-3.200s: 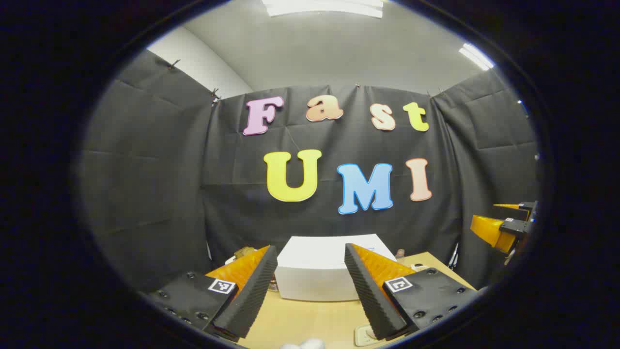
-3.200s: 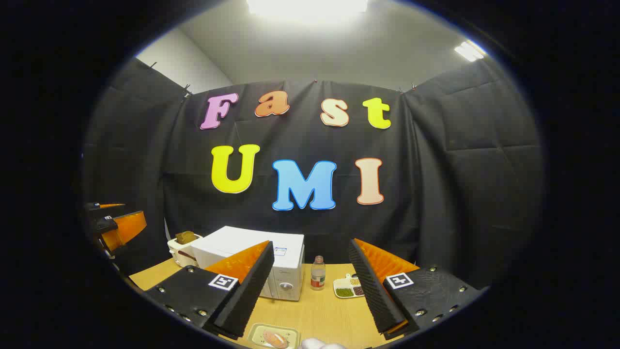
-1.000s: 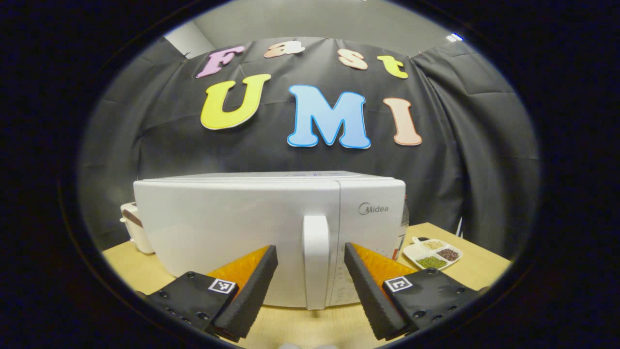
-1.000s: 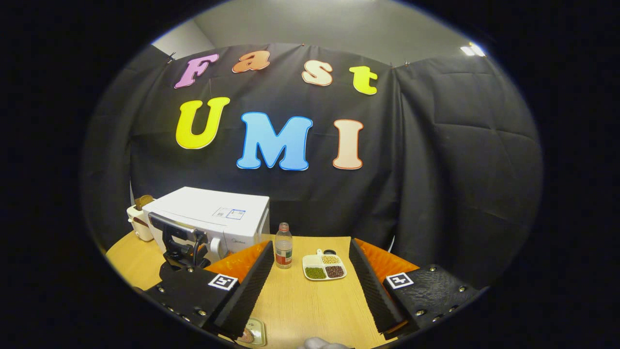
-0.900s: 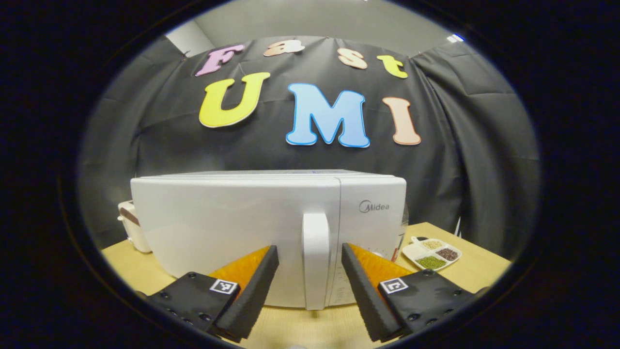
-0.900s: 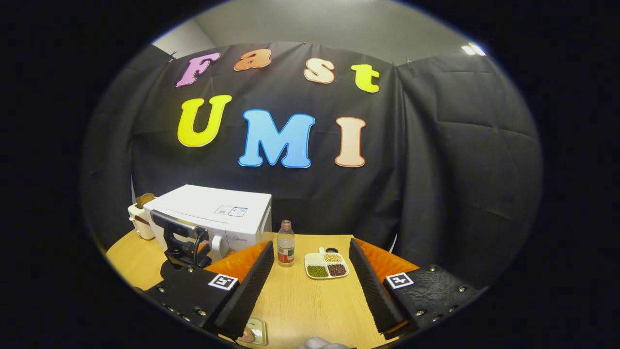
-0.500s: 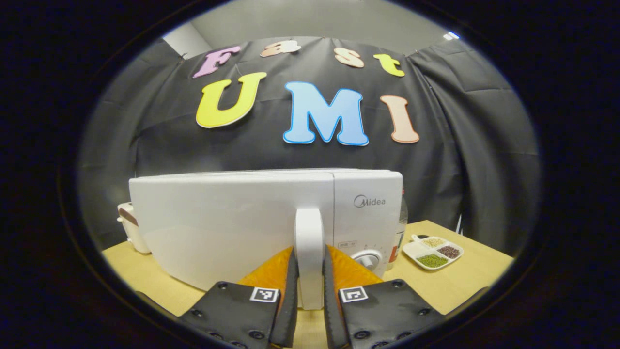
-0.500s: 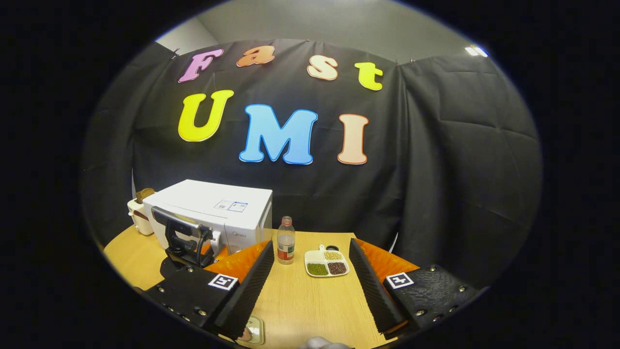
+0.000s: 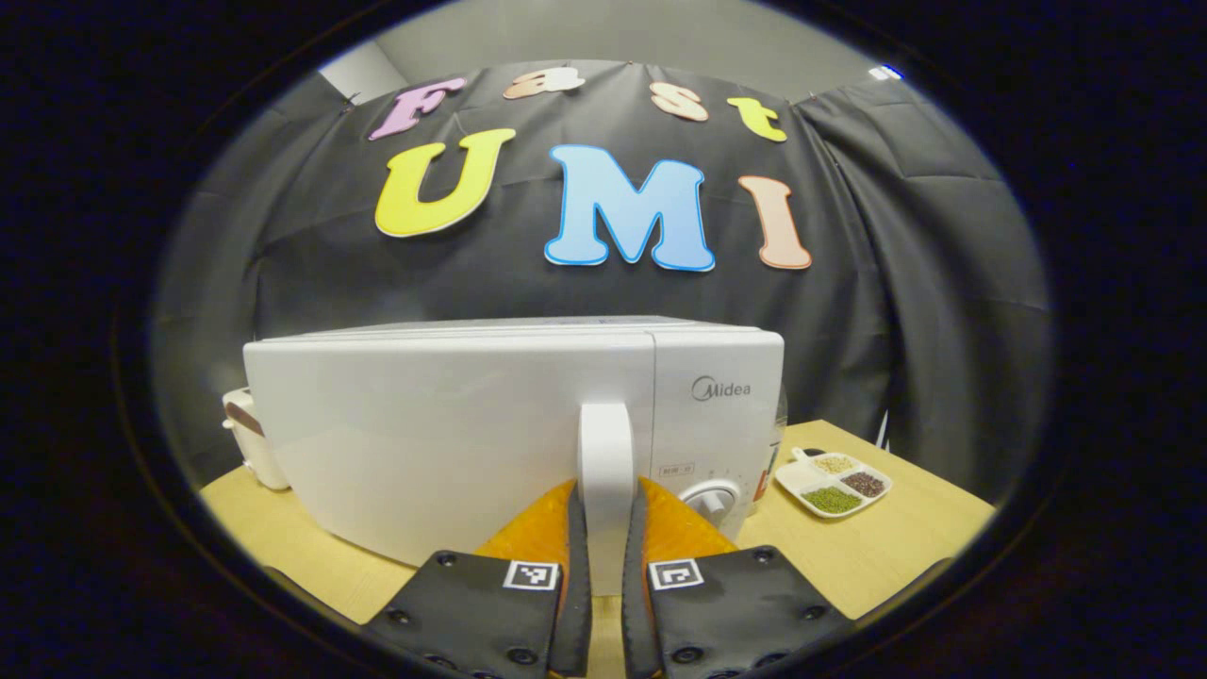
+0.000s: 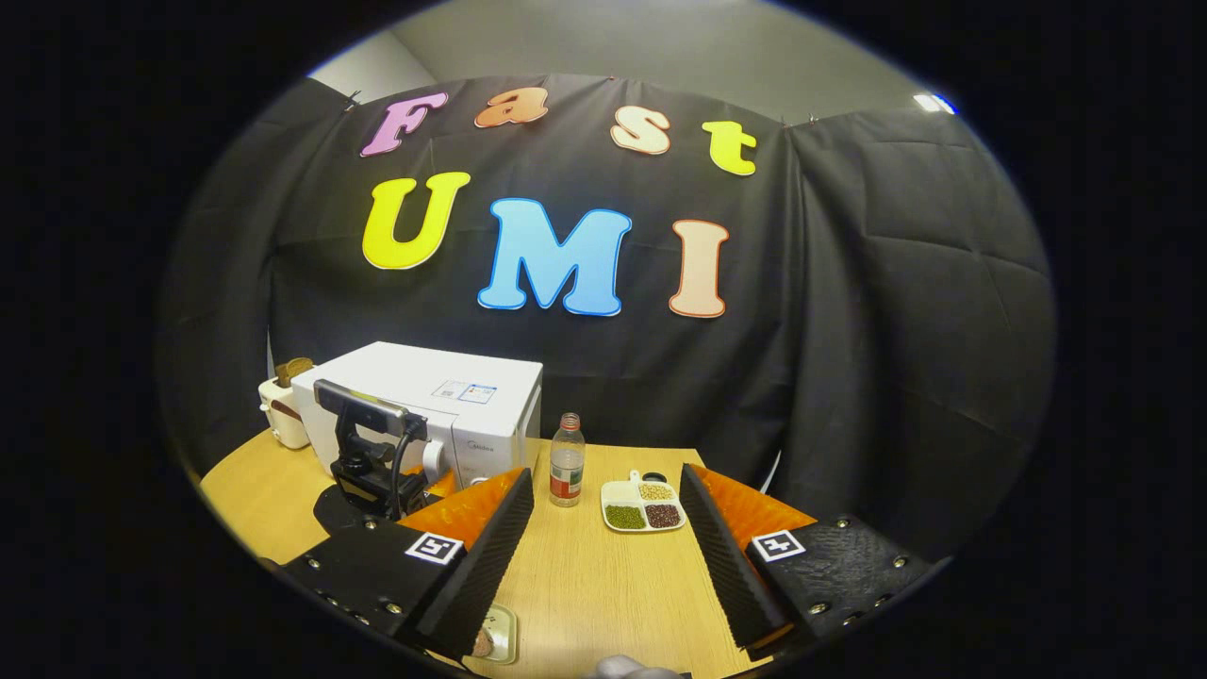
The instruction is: Open the microwave oven with the left hand, put the food in, and close the microwave oven.
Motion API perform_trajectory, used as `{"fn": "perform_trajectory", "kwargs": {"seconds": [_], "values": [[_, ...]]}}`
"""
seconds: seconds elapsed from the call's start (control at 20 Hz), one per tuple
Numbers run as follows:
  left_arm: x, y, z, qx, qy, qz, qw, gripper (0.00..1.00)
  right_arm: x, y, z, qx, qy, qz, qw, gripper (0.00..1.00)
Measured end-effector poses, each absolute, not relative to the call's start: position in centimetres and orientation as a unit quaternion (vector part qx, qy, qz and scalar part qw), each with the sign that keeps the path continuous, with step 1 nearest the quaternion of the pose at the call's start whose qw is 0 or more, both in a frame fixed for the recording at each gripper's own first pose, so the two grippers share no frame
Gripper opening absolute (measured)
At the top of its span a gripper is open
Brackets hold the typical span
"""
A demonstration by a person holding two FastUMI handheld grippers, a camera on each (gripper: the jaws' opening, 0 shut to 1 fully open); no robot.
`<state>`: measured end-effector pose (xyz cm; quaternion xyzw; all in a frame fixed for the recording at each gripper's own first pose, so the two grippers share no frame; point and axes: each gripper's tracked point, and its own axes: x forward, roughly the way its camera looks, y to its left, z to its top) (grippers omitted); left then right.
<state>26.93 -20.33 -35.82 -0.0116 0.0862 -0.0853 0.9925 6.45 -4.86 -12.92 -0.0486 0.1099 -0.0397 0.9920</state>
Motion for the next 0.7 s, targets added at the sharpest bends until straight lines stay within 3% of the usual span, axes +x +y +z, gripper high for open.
{"fn": "perform_trajectory", "kwargs": {"seconds": [0.2, 0.55, 0.7], "values": [[20.4, -17.9, -35.0, 0.010, 0.044, -0.096, 0.994, 0.18, 5.9, -4.4, -13.0, -0.045, 0.114, -0.030, 0.992, 0.95], [10.1, -9.4, -35.5, 0.021, 0.083, -0.077, 0.993, 0.22, 5.5, 0.2, -13.6, -0.029, 0.124, 0.022, 0.992, 0.96], [6.9, -5.7, -35.5, 0.023, 0.085, -0.055, 0.995, 0.33, 5.1, 3.0, -13.7, -0.036, 0.124, 0.052, 0.990, 0.95]]}}
